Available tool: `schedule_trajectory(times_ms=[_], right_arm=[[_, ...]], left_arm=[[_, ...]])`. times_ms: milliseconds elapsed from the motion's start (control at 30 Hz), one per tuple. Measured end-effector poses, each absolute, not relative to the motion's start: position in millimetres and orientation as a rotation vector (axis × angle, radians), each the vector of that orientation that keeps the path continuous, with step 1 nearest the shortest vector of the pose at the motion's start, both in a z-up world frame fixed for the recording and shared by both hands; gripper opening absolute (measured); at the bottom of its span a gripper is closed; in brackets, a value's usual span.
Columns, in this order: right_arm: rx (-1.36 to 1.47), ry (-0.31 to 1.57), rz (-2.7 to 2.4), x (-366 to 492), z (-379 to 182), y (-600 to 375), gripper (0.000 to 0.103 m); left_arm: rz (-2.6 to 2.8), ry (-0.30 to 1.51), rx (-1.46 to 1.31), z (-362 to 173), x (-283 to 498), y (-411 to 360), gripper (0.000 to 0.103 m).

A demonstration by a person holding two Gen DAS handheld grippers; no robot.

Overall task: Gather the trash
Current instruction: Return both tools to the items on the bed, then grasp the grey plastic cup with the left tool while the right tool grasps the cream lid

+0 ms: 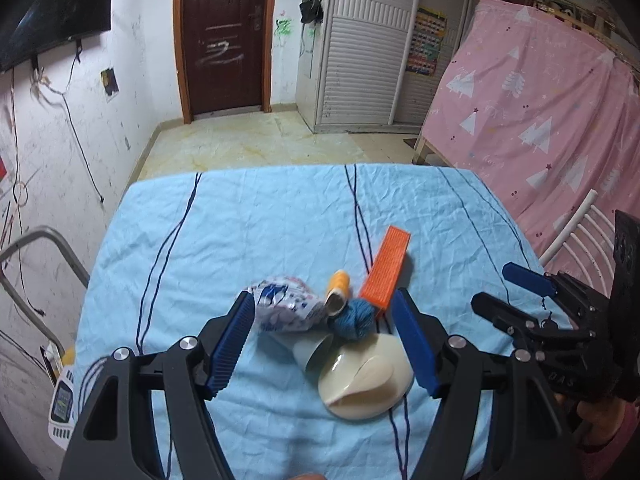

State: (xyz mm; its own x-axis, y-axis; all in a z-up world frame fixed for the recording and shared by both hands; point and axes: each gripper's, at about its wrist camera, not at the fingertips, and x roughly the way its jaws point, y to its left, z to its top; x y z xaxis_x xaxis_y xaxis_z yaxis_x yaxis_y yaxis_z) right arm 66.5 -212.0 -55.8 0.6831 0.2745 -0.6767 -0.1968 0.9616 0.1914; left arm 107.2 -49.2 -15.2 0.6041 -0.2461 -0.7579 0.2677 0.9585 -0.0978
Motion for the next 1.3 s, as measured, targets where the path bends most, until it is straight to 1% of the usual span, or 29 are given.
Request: schedule_trajectory(times_ms=[33, 100, 433, 667, 1067, 1100, 1167, 1300], right_arm=[[0.103, 0.783, 0.280, 65.8, -58.0, -205.7, 0.072], [0.101, 0.793, 0.306, 63.5, -61.4, -197.0, 0.081], [0.021, 0.834, 0.424, 52.6, -72.9, -157.0, 0.082], [-0.020, 0.854, 0.453, 51.8, -78.0, -141.8, 0.084], [-0.067, 0.898, 0.503, 57.9, -86.1, -118.5, 0.084], [-0.072, 0.899, 0.503, 59.0, -86.5, -116.9, 0.087], [-0.081, 0.903, 0.504, 60.4, -87.1, -111.8, 0.090], [-0.119, 0.908, 0.499, 63.5, -87.5, -100.3, 0.092]], left_arm=[[-0.296, 0.883, 0.021, -18.6, 106.9, -48.3, 0.063], [-0.288, 0.905, 0.015, -26.6, 107.4, -46.1, 0.063], [-0.249, 0.973, 0.063, -51.5, 112.4, -55.1, 0.063], [-0.216, 0.968, 0.166, -62.1, 119.4, -62.3, 0.063], [-0.308, 0.946, 0.166, -71.1, 131.9, -42.8, 0.063], [-0.313, 0.942, 0.174, -72.9, 130.8, -40.9, 0.063], [-0.315, 0.945, 0.184, -77.2, 130.8, -39.2, 0.063], [-0.318, 0.937, 0.187, -83.0, 130.8, -36.0, 0.062]])
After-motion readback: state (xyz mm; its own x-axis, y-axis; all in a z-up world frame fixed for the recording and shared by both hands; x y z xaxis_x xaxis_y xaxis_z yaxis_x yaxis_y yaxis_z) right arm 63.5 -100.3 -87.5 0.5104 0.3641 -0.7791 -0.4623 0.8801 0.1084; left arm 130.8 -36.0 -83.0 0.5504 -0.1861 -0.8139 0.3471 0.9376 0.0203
